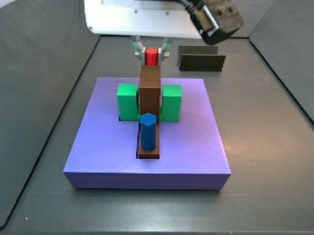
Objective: Pick up the red object. Move up. Move to above the board. Insert the red object.
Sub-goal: Insert the red object.
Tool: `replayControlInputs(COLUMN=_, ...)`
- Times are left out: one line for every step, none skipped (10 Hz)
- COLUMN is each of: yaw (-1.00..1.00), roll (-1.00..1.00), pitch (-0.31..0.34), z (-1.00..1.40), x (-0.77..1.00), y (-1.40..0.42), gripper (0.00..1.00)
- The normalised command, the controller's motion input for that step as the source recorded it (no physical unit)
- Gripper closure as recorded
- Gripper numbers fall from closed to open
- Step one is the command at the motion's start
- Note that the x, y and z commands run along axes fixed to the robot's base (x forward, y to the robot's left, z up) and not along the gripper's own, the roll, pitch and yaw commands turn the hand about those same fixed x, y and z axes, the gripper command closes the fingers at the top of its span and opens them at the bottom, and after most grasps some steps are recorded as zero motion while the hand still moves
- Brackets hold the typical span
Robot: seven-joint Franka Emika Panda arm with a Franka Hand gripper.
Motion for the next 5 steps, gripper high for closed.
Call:
replayControlInputs(yaw=0.0, roll=0.29, pitch=-0.064, z=-0.33, x=-0.08, y=0.05, gripper=1.0)
replayControlInputs(yaw=0.0, roll=0.31, pitch=-0.029, z=-0.27, x=-0.03, y=0.1, gripper=1.0)
replayControlInputs(yaw=0.0, roll=0.15, pitch=-0.023, z=-0.28, x=-0.01, y=0.03, gripper=1.0)
replayControlInputs(yaw=0.0, roll=0.01, pitch=-0.033, z=-0.36, x=0.0, y=0.0, gripper=1.0)
replayControlInputs(yaw=0.0, roll=0.0, pitch=-0.029, z=-0.33, x=0.0, y=0.0, gripper=1.0)
